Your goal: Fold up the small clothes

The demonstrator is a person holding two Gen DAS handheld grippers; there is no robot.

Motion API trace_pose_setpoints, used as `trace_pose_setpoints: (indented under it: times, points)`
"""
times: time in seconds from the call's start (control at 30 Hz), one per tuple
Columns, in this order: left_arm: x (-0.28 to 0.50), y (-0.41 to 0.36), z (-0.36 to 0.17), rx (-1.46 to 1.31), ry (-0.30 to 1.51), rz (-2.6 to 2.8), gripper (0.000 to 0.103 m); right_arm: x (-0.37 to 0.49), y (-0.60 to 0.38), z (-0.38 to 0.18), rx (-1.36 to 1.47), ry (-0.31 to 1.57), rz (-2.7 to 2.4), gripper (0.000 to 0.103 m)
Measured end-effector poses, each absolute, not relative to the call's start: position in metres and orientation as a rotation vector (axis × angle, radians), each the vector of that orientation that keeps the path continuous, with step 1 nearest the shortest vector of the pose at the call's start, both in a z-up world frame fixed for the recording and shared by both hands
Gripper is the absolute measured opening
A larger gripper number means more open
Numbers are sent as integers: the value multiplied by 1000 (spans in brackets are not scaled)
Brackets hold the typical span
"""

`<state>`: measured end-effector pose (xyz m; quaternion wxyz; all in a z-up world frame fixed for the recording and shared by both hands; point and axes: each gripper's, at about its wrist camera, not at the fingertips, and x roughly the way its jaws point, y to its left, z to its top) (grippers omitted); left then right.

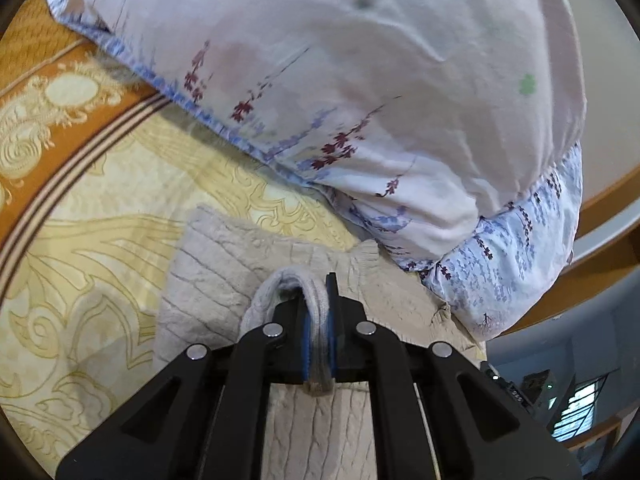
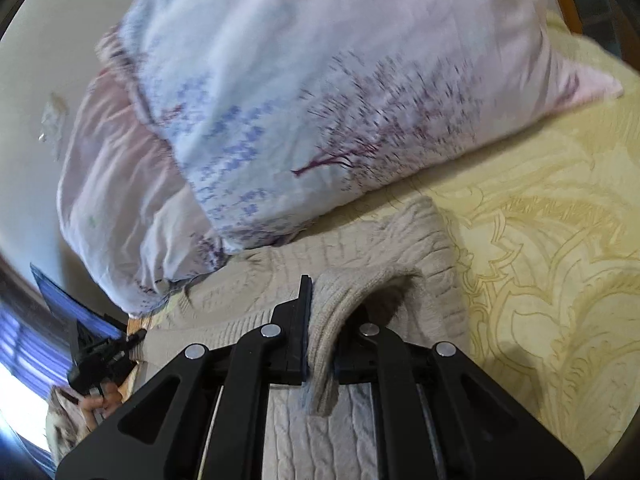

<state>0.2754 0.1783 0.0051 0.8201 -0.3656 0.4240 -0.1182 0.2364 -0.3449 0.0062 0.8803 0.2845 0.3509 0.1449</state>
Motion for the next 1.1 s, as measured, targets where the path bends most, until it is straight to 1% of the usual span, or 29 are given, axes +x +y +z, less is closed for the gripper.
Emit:
trace_pose_setpoints:
  times: [0.07, 0.13, 0.17, 0.2, 0.23, 0.27, 0.33, 0.37, 0.4, 0.43, 0.47, 0.5, 0.53, 0.63, 0.73, 0.9, 0.97, 1.0, 1.07, 1.1]
  points:
    - [277, 180, 4, -795, 907, -250, 8, 244, -347, 2, 639, 764, 302, 19]
    - [278, 182, 5, -821, 910, -254, 13, 246, -350, 1, 689, 761, 322, 43]
    - [278, 183, 6, -828, 906, -255, 18, 244, -351, 5, 698, 741, 325, 53]
    - [278, 183, 8, -838, 900, -257, 22, 240, -352, 11, 688, 711, 314, 76]
    - [277, 185, 12, -840, 887, -256, 33, 237, -354, 15, 682, 684, 310, 84]
    - [275, 186, 15, -835, 875, -251, 44, 233, -356, 21, 674, 650, 301, 84]
    - [269, 188, 25, -815, 841, -247, 55, 222, -362, 33, 649, 605, 285, 84]
    - [266, 188, 29, -797, 836, -250, 55, 217, -366, 36, 641, 593, 279, 84]
    - [263, 188, 33, -779, 836, -260, 55, 213, -369, 37, 635, 589, 275, 83]
    - [258, 188, 37, -751, 839, -278, 55, 206, -371, 37, 620, 592, 270, 80]
    - [255, 187, 39, -725, 842, -284, 55, 199, -372, 36, 600, 598, 265, 77]
    - [250, 186, 41, -689, 847, -287, 55, 192, -374, 35, 575, 608, 254, 68]
    - [244, 185, 42, -644, 856, -290, 55, 188, -376, 32, 556, 619, 245, 63]
    - [229, 182, 41, -554, 884, -301, 53, 173, -379, 23, 505, 655, 238, 55]
    - [217, 178, 37, -471, 907, -298, 53, 166, -370, 13, 443, 690, 237, 49]
    - [208, 176, 21, -438, 947, -295, 51, 161, -362, 3, 376, 722, 213, 46]
    - [207, 175, 17, -438, 957, -291, 45, 161, -359, -1, 358, 738, 214, 38]
    - [206, 175, 15, -438, 960, -291, 43, 160, -358, -2, 346, 745, 214, 32]
    - [205, 174, 13, -436, 963, -299, 35, 158, -354, -2, 303, 739, 200, 24]
    - [205, 174, 11, -436, 969, -303, 33, 158, -353, -2, 291, 738, 197, 17]
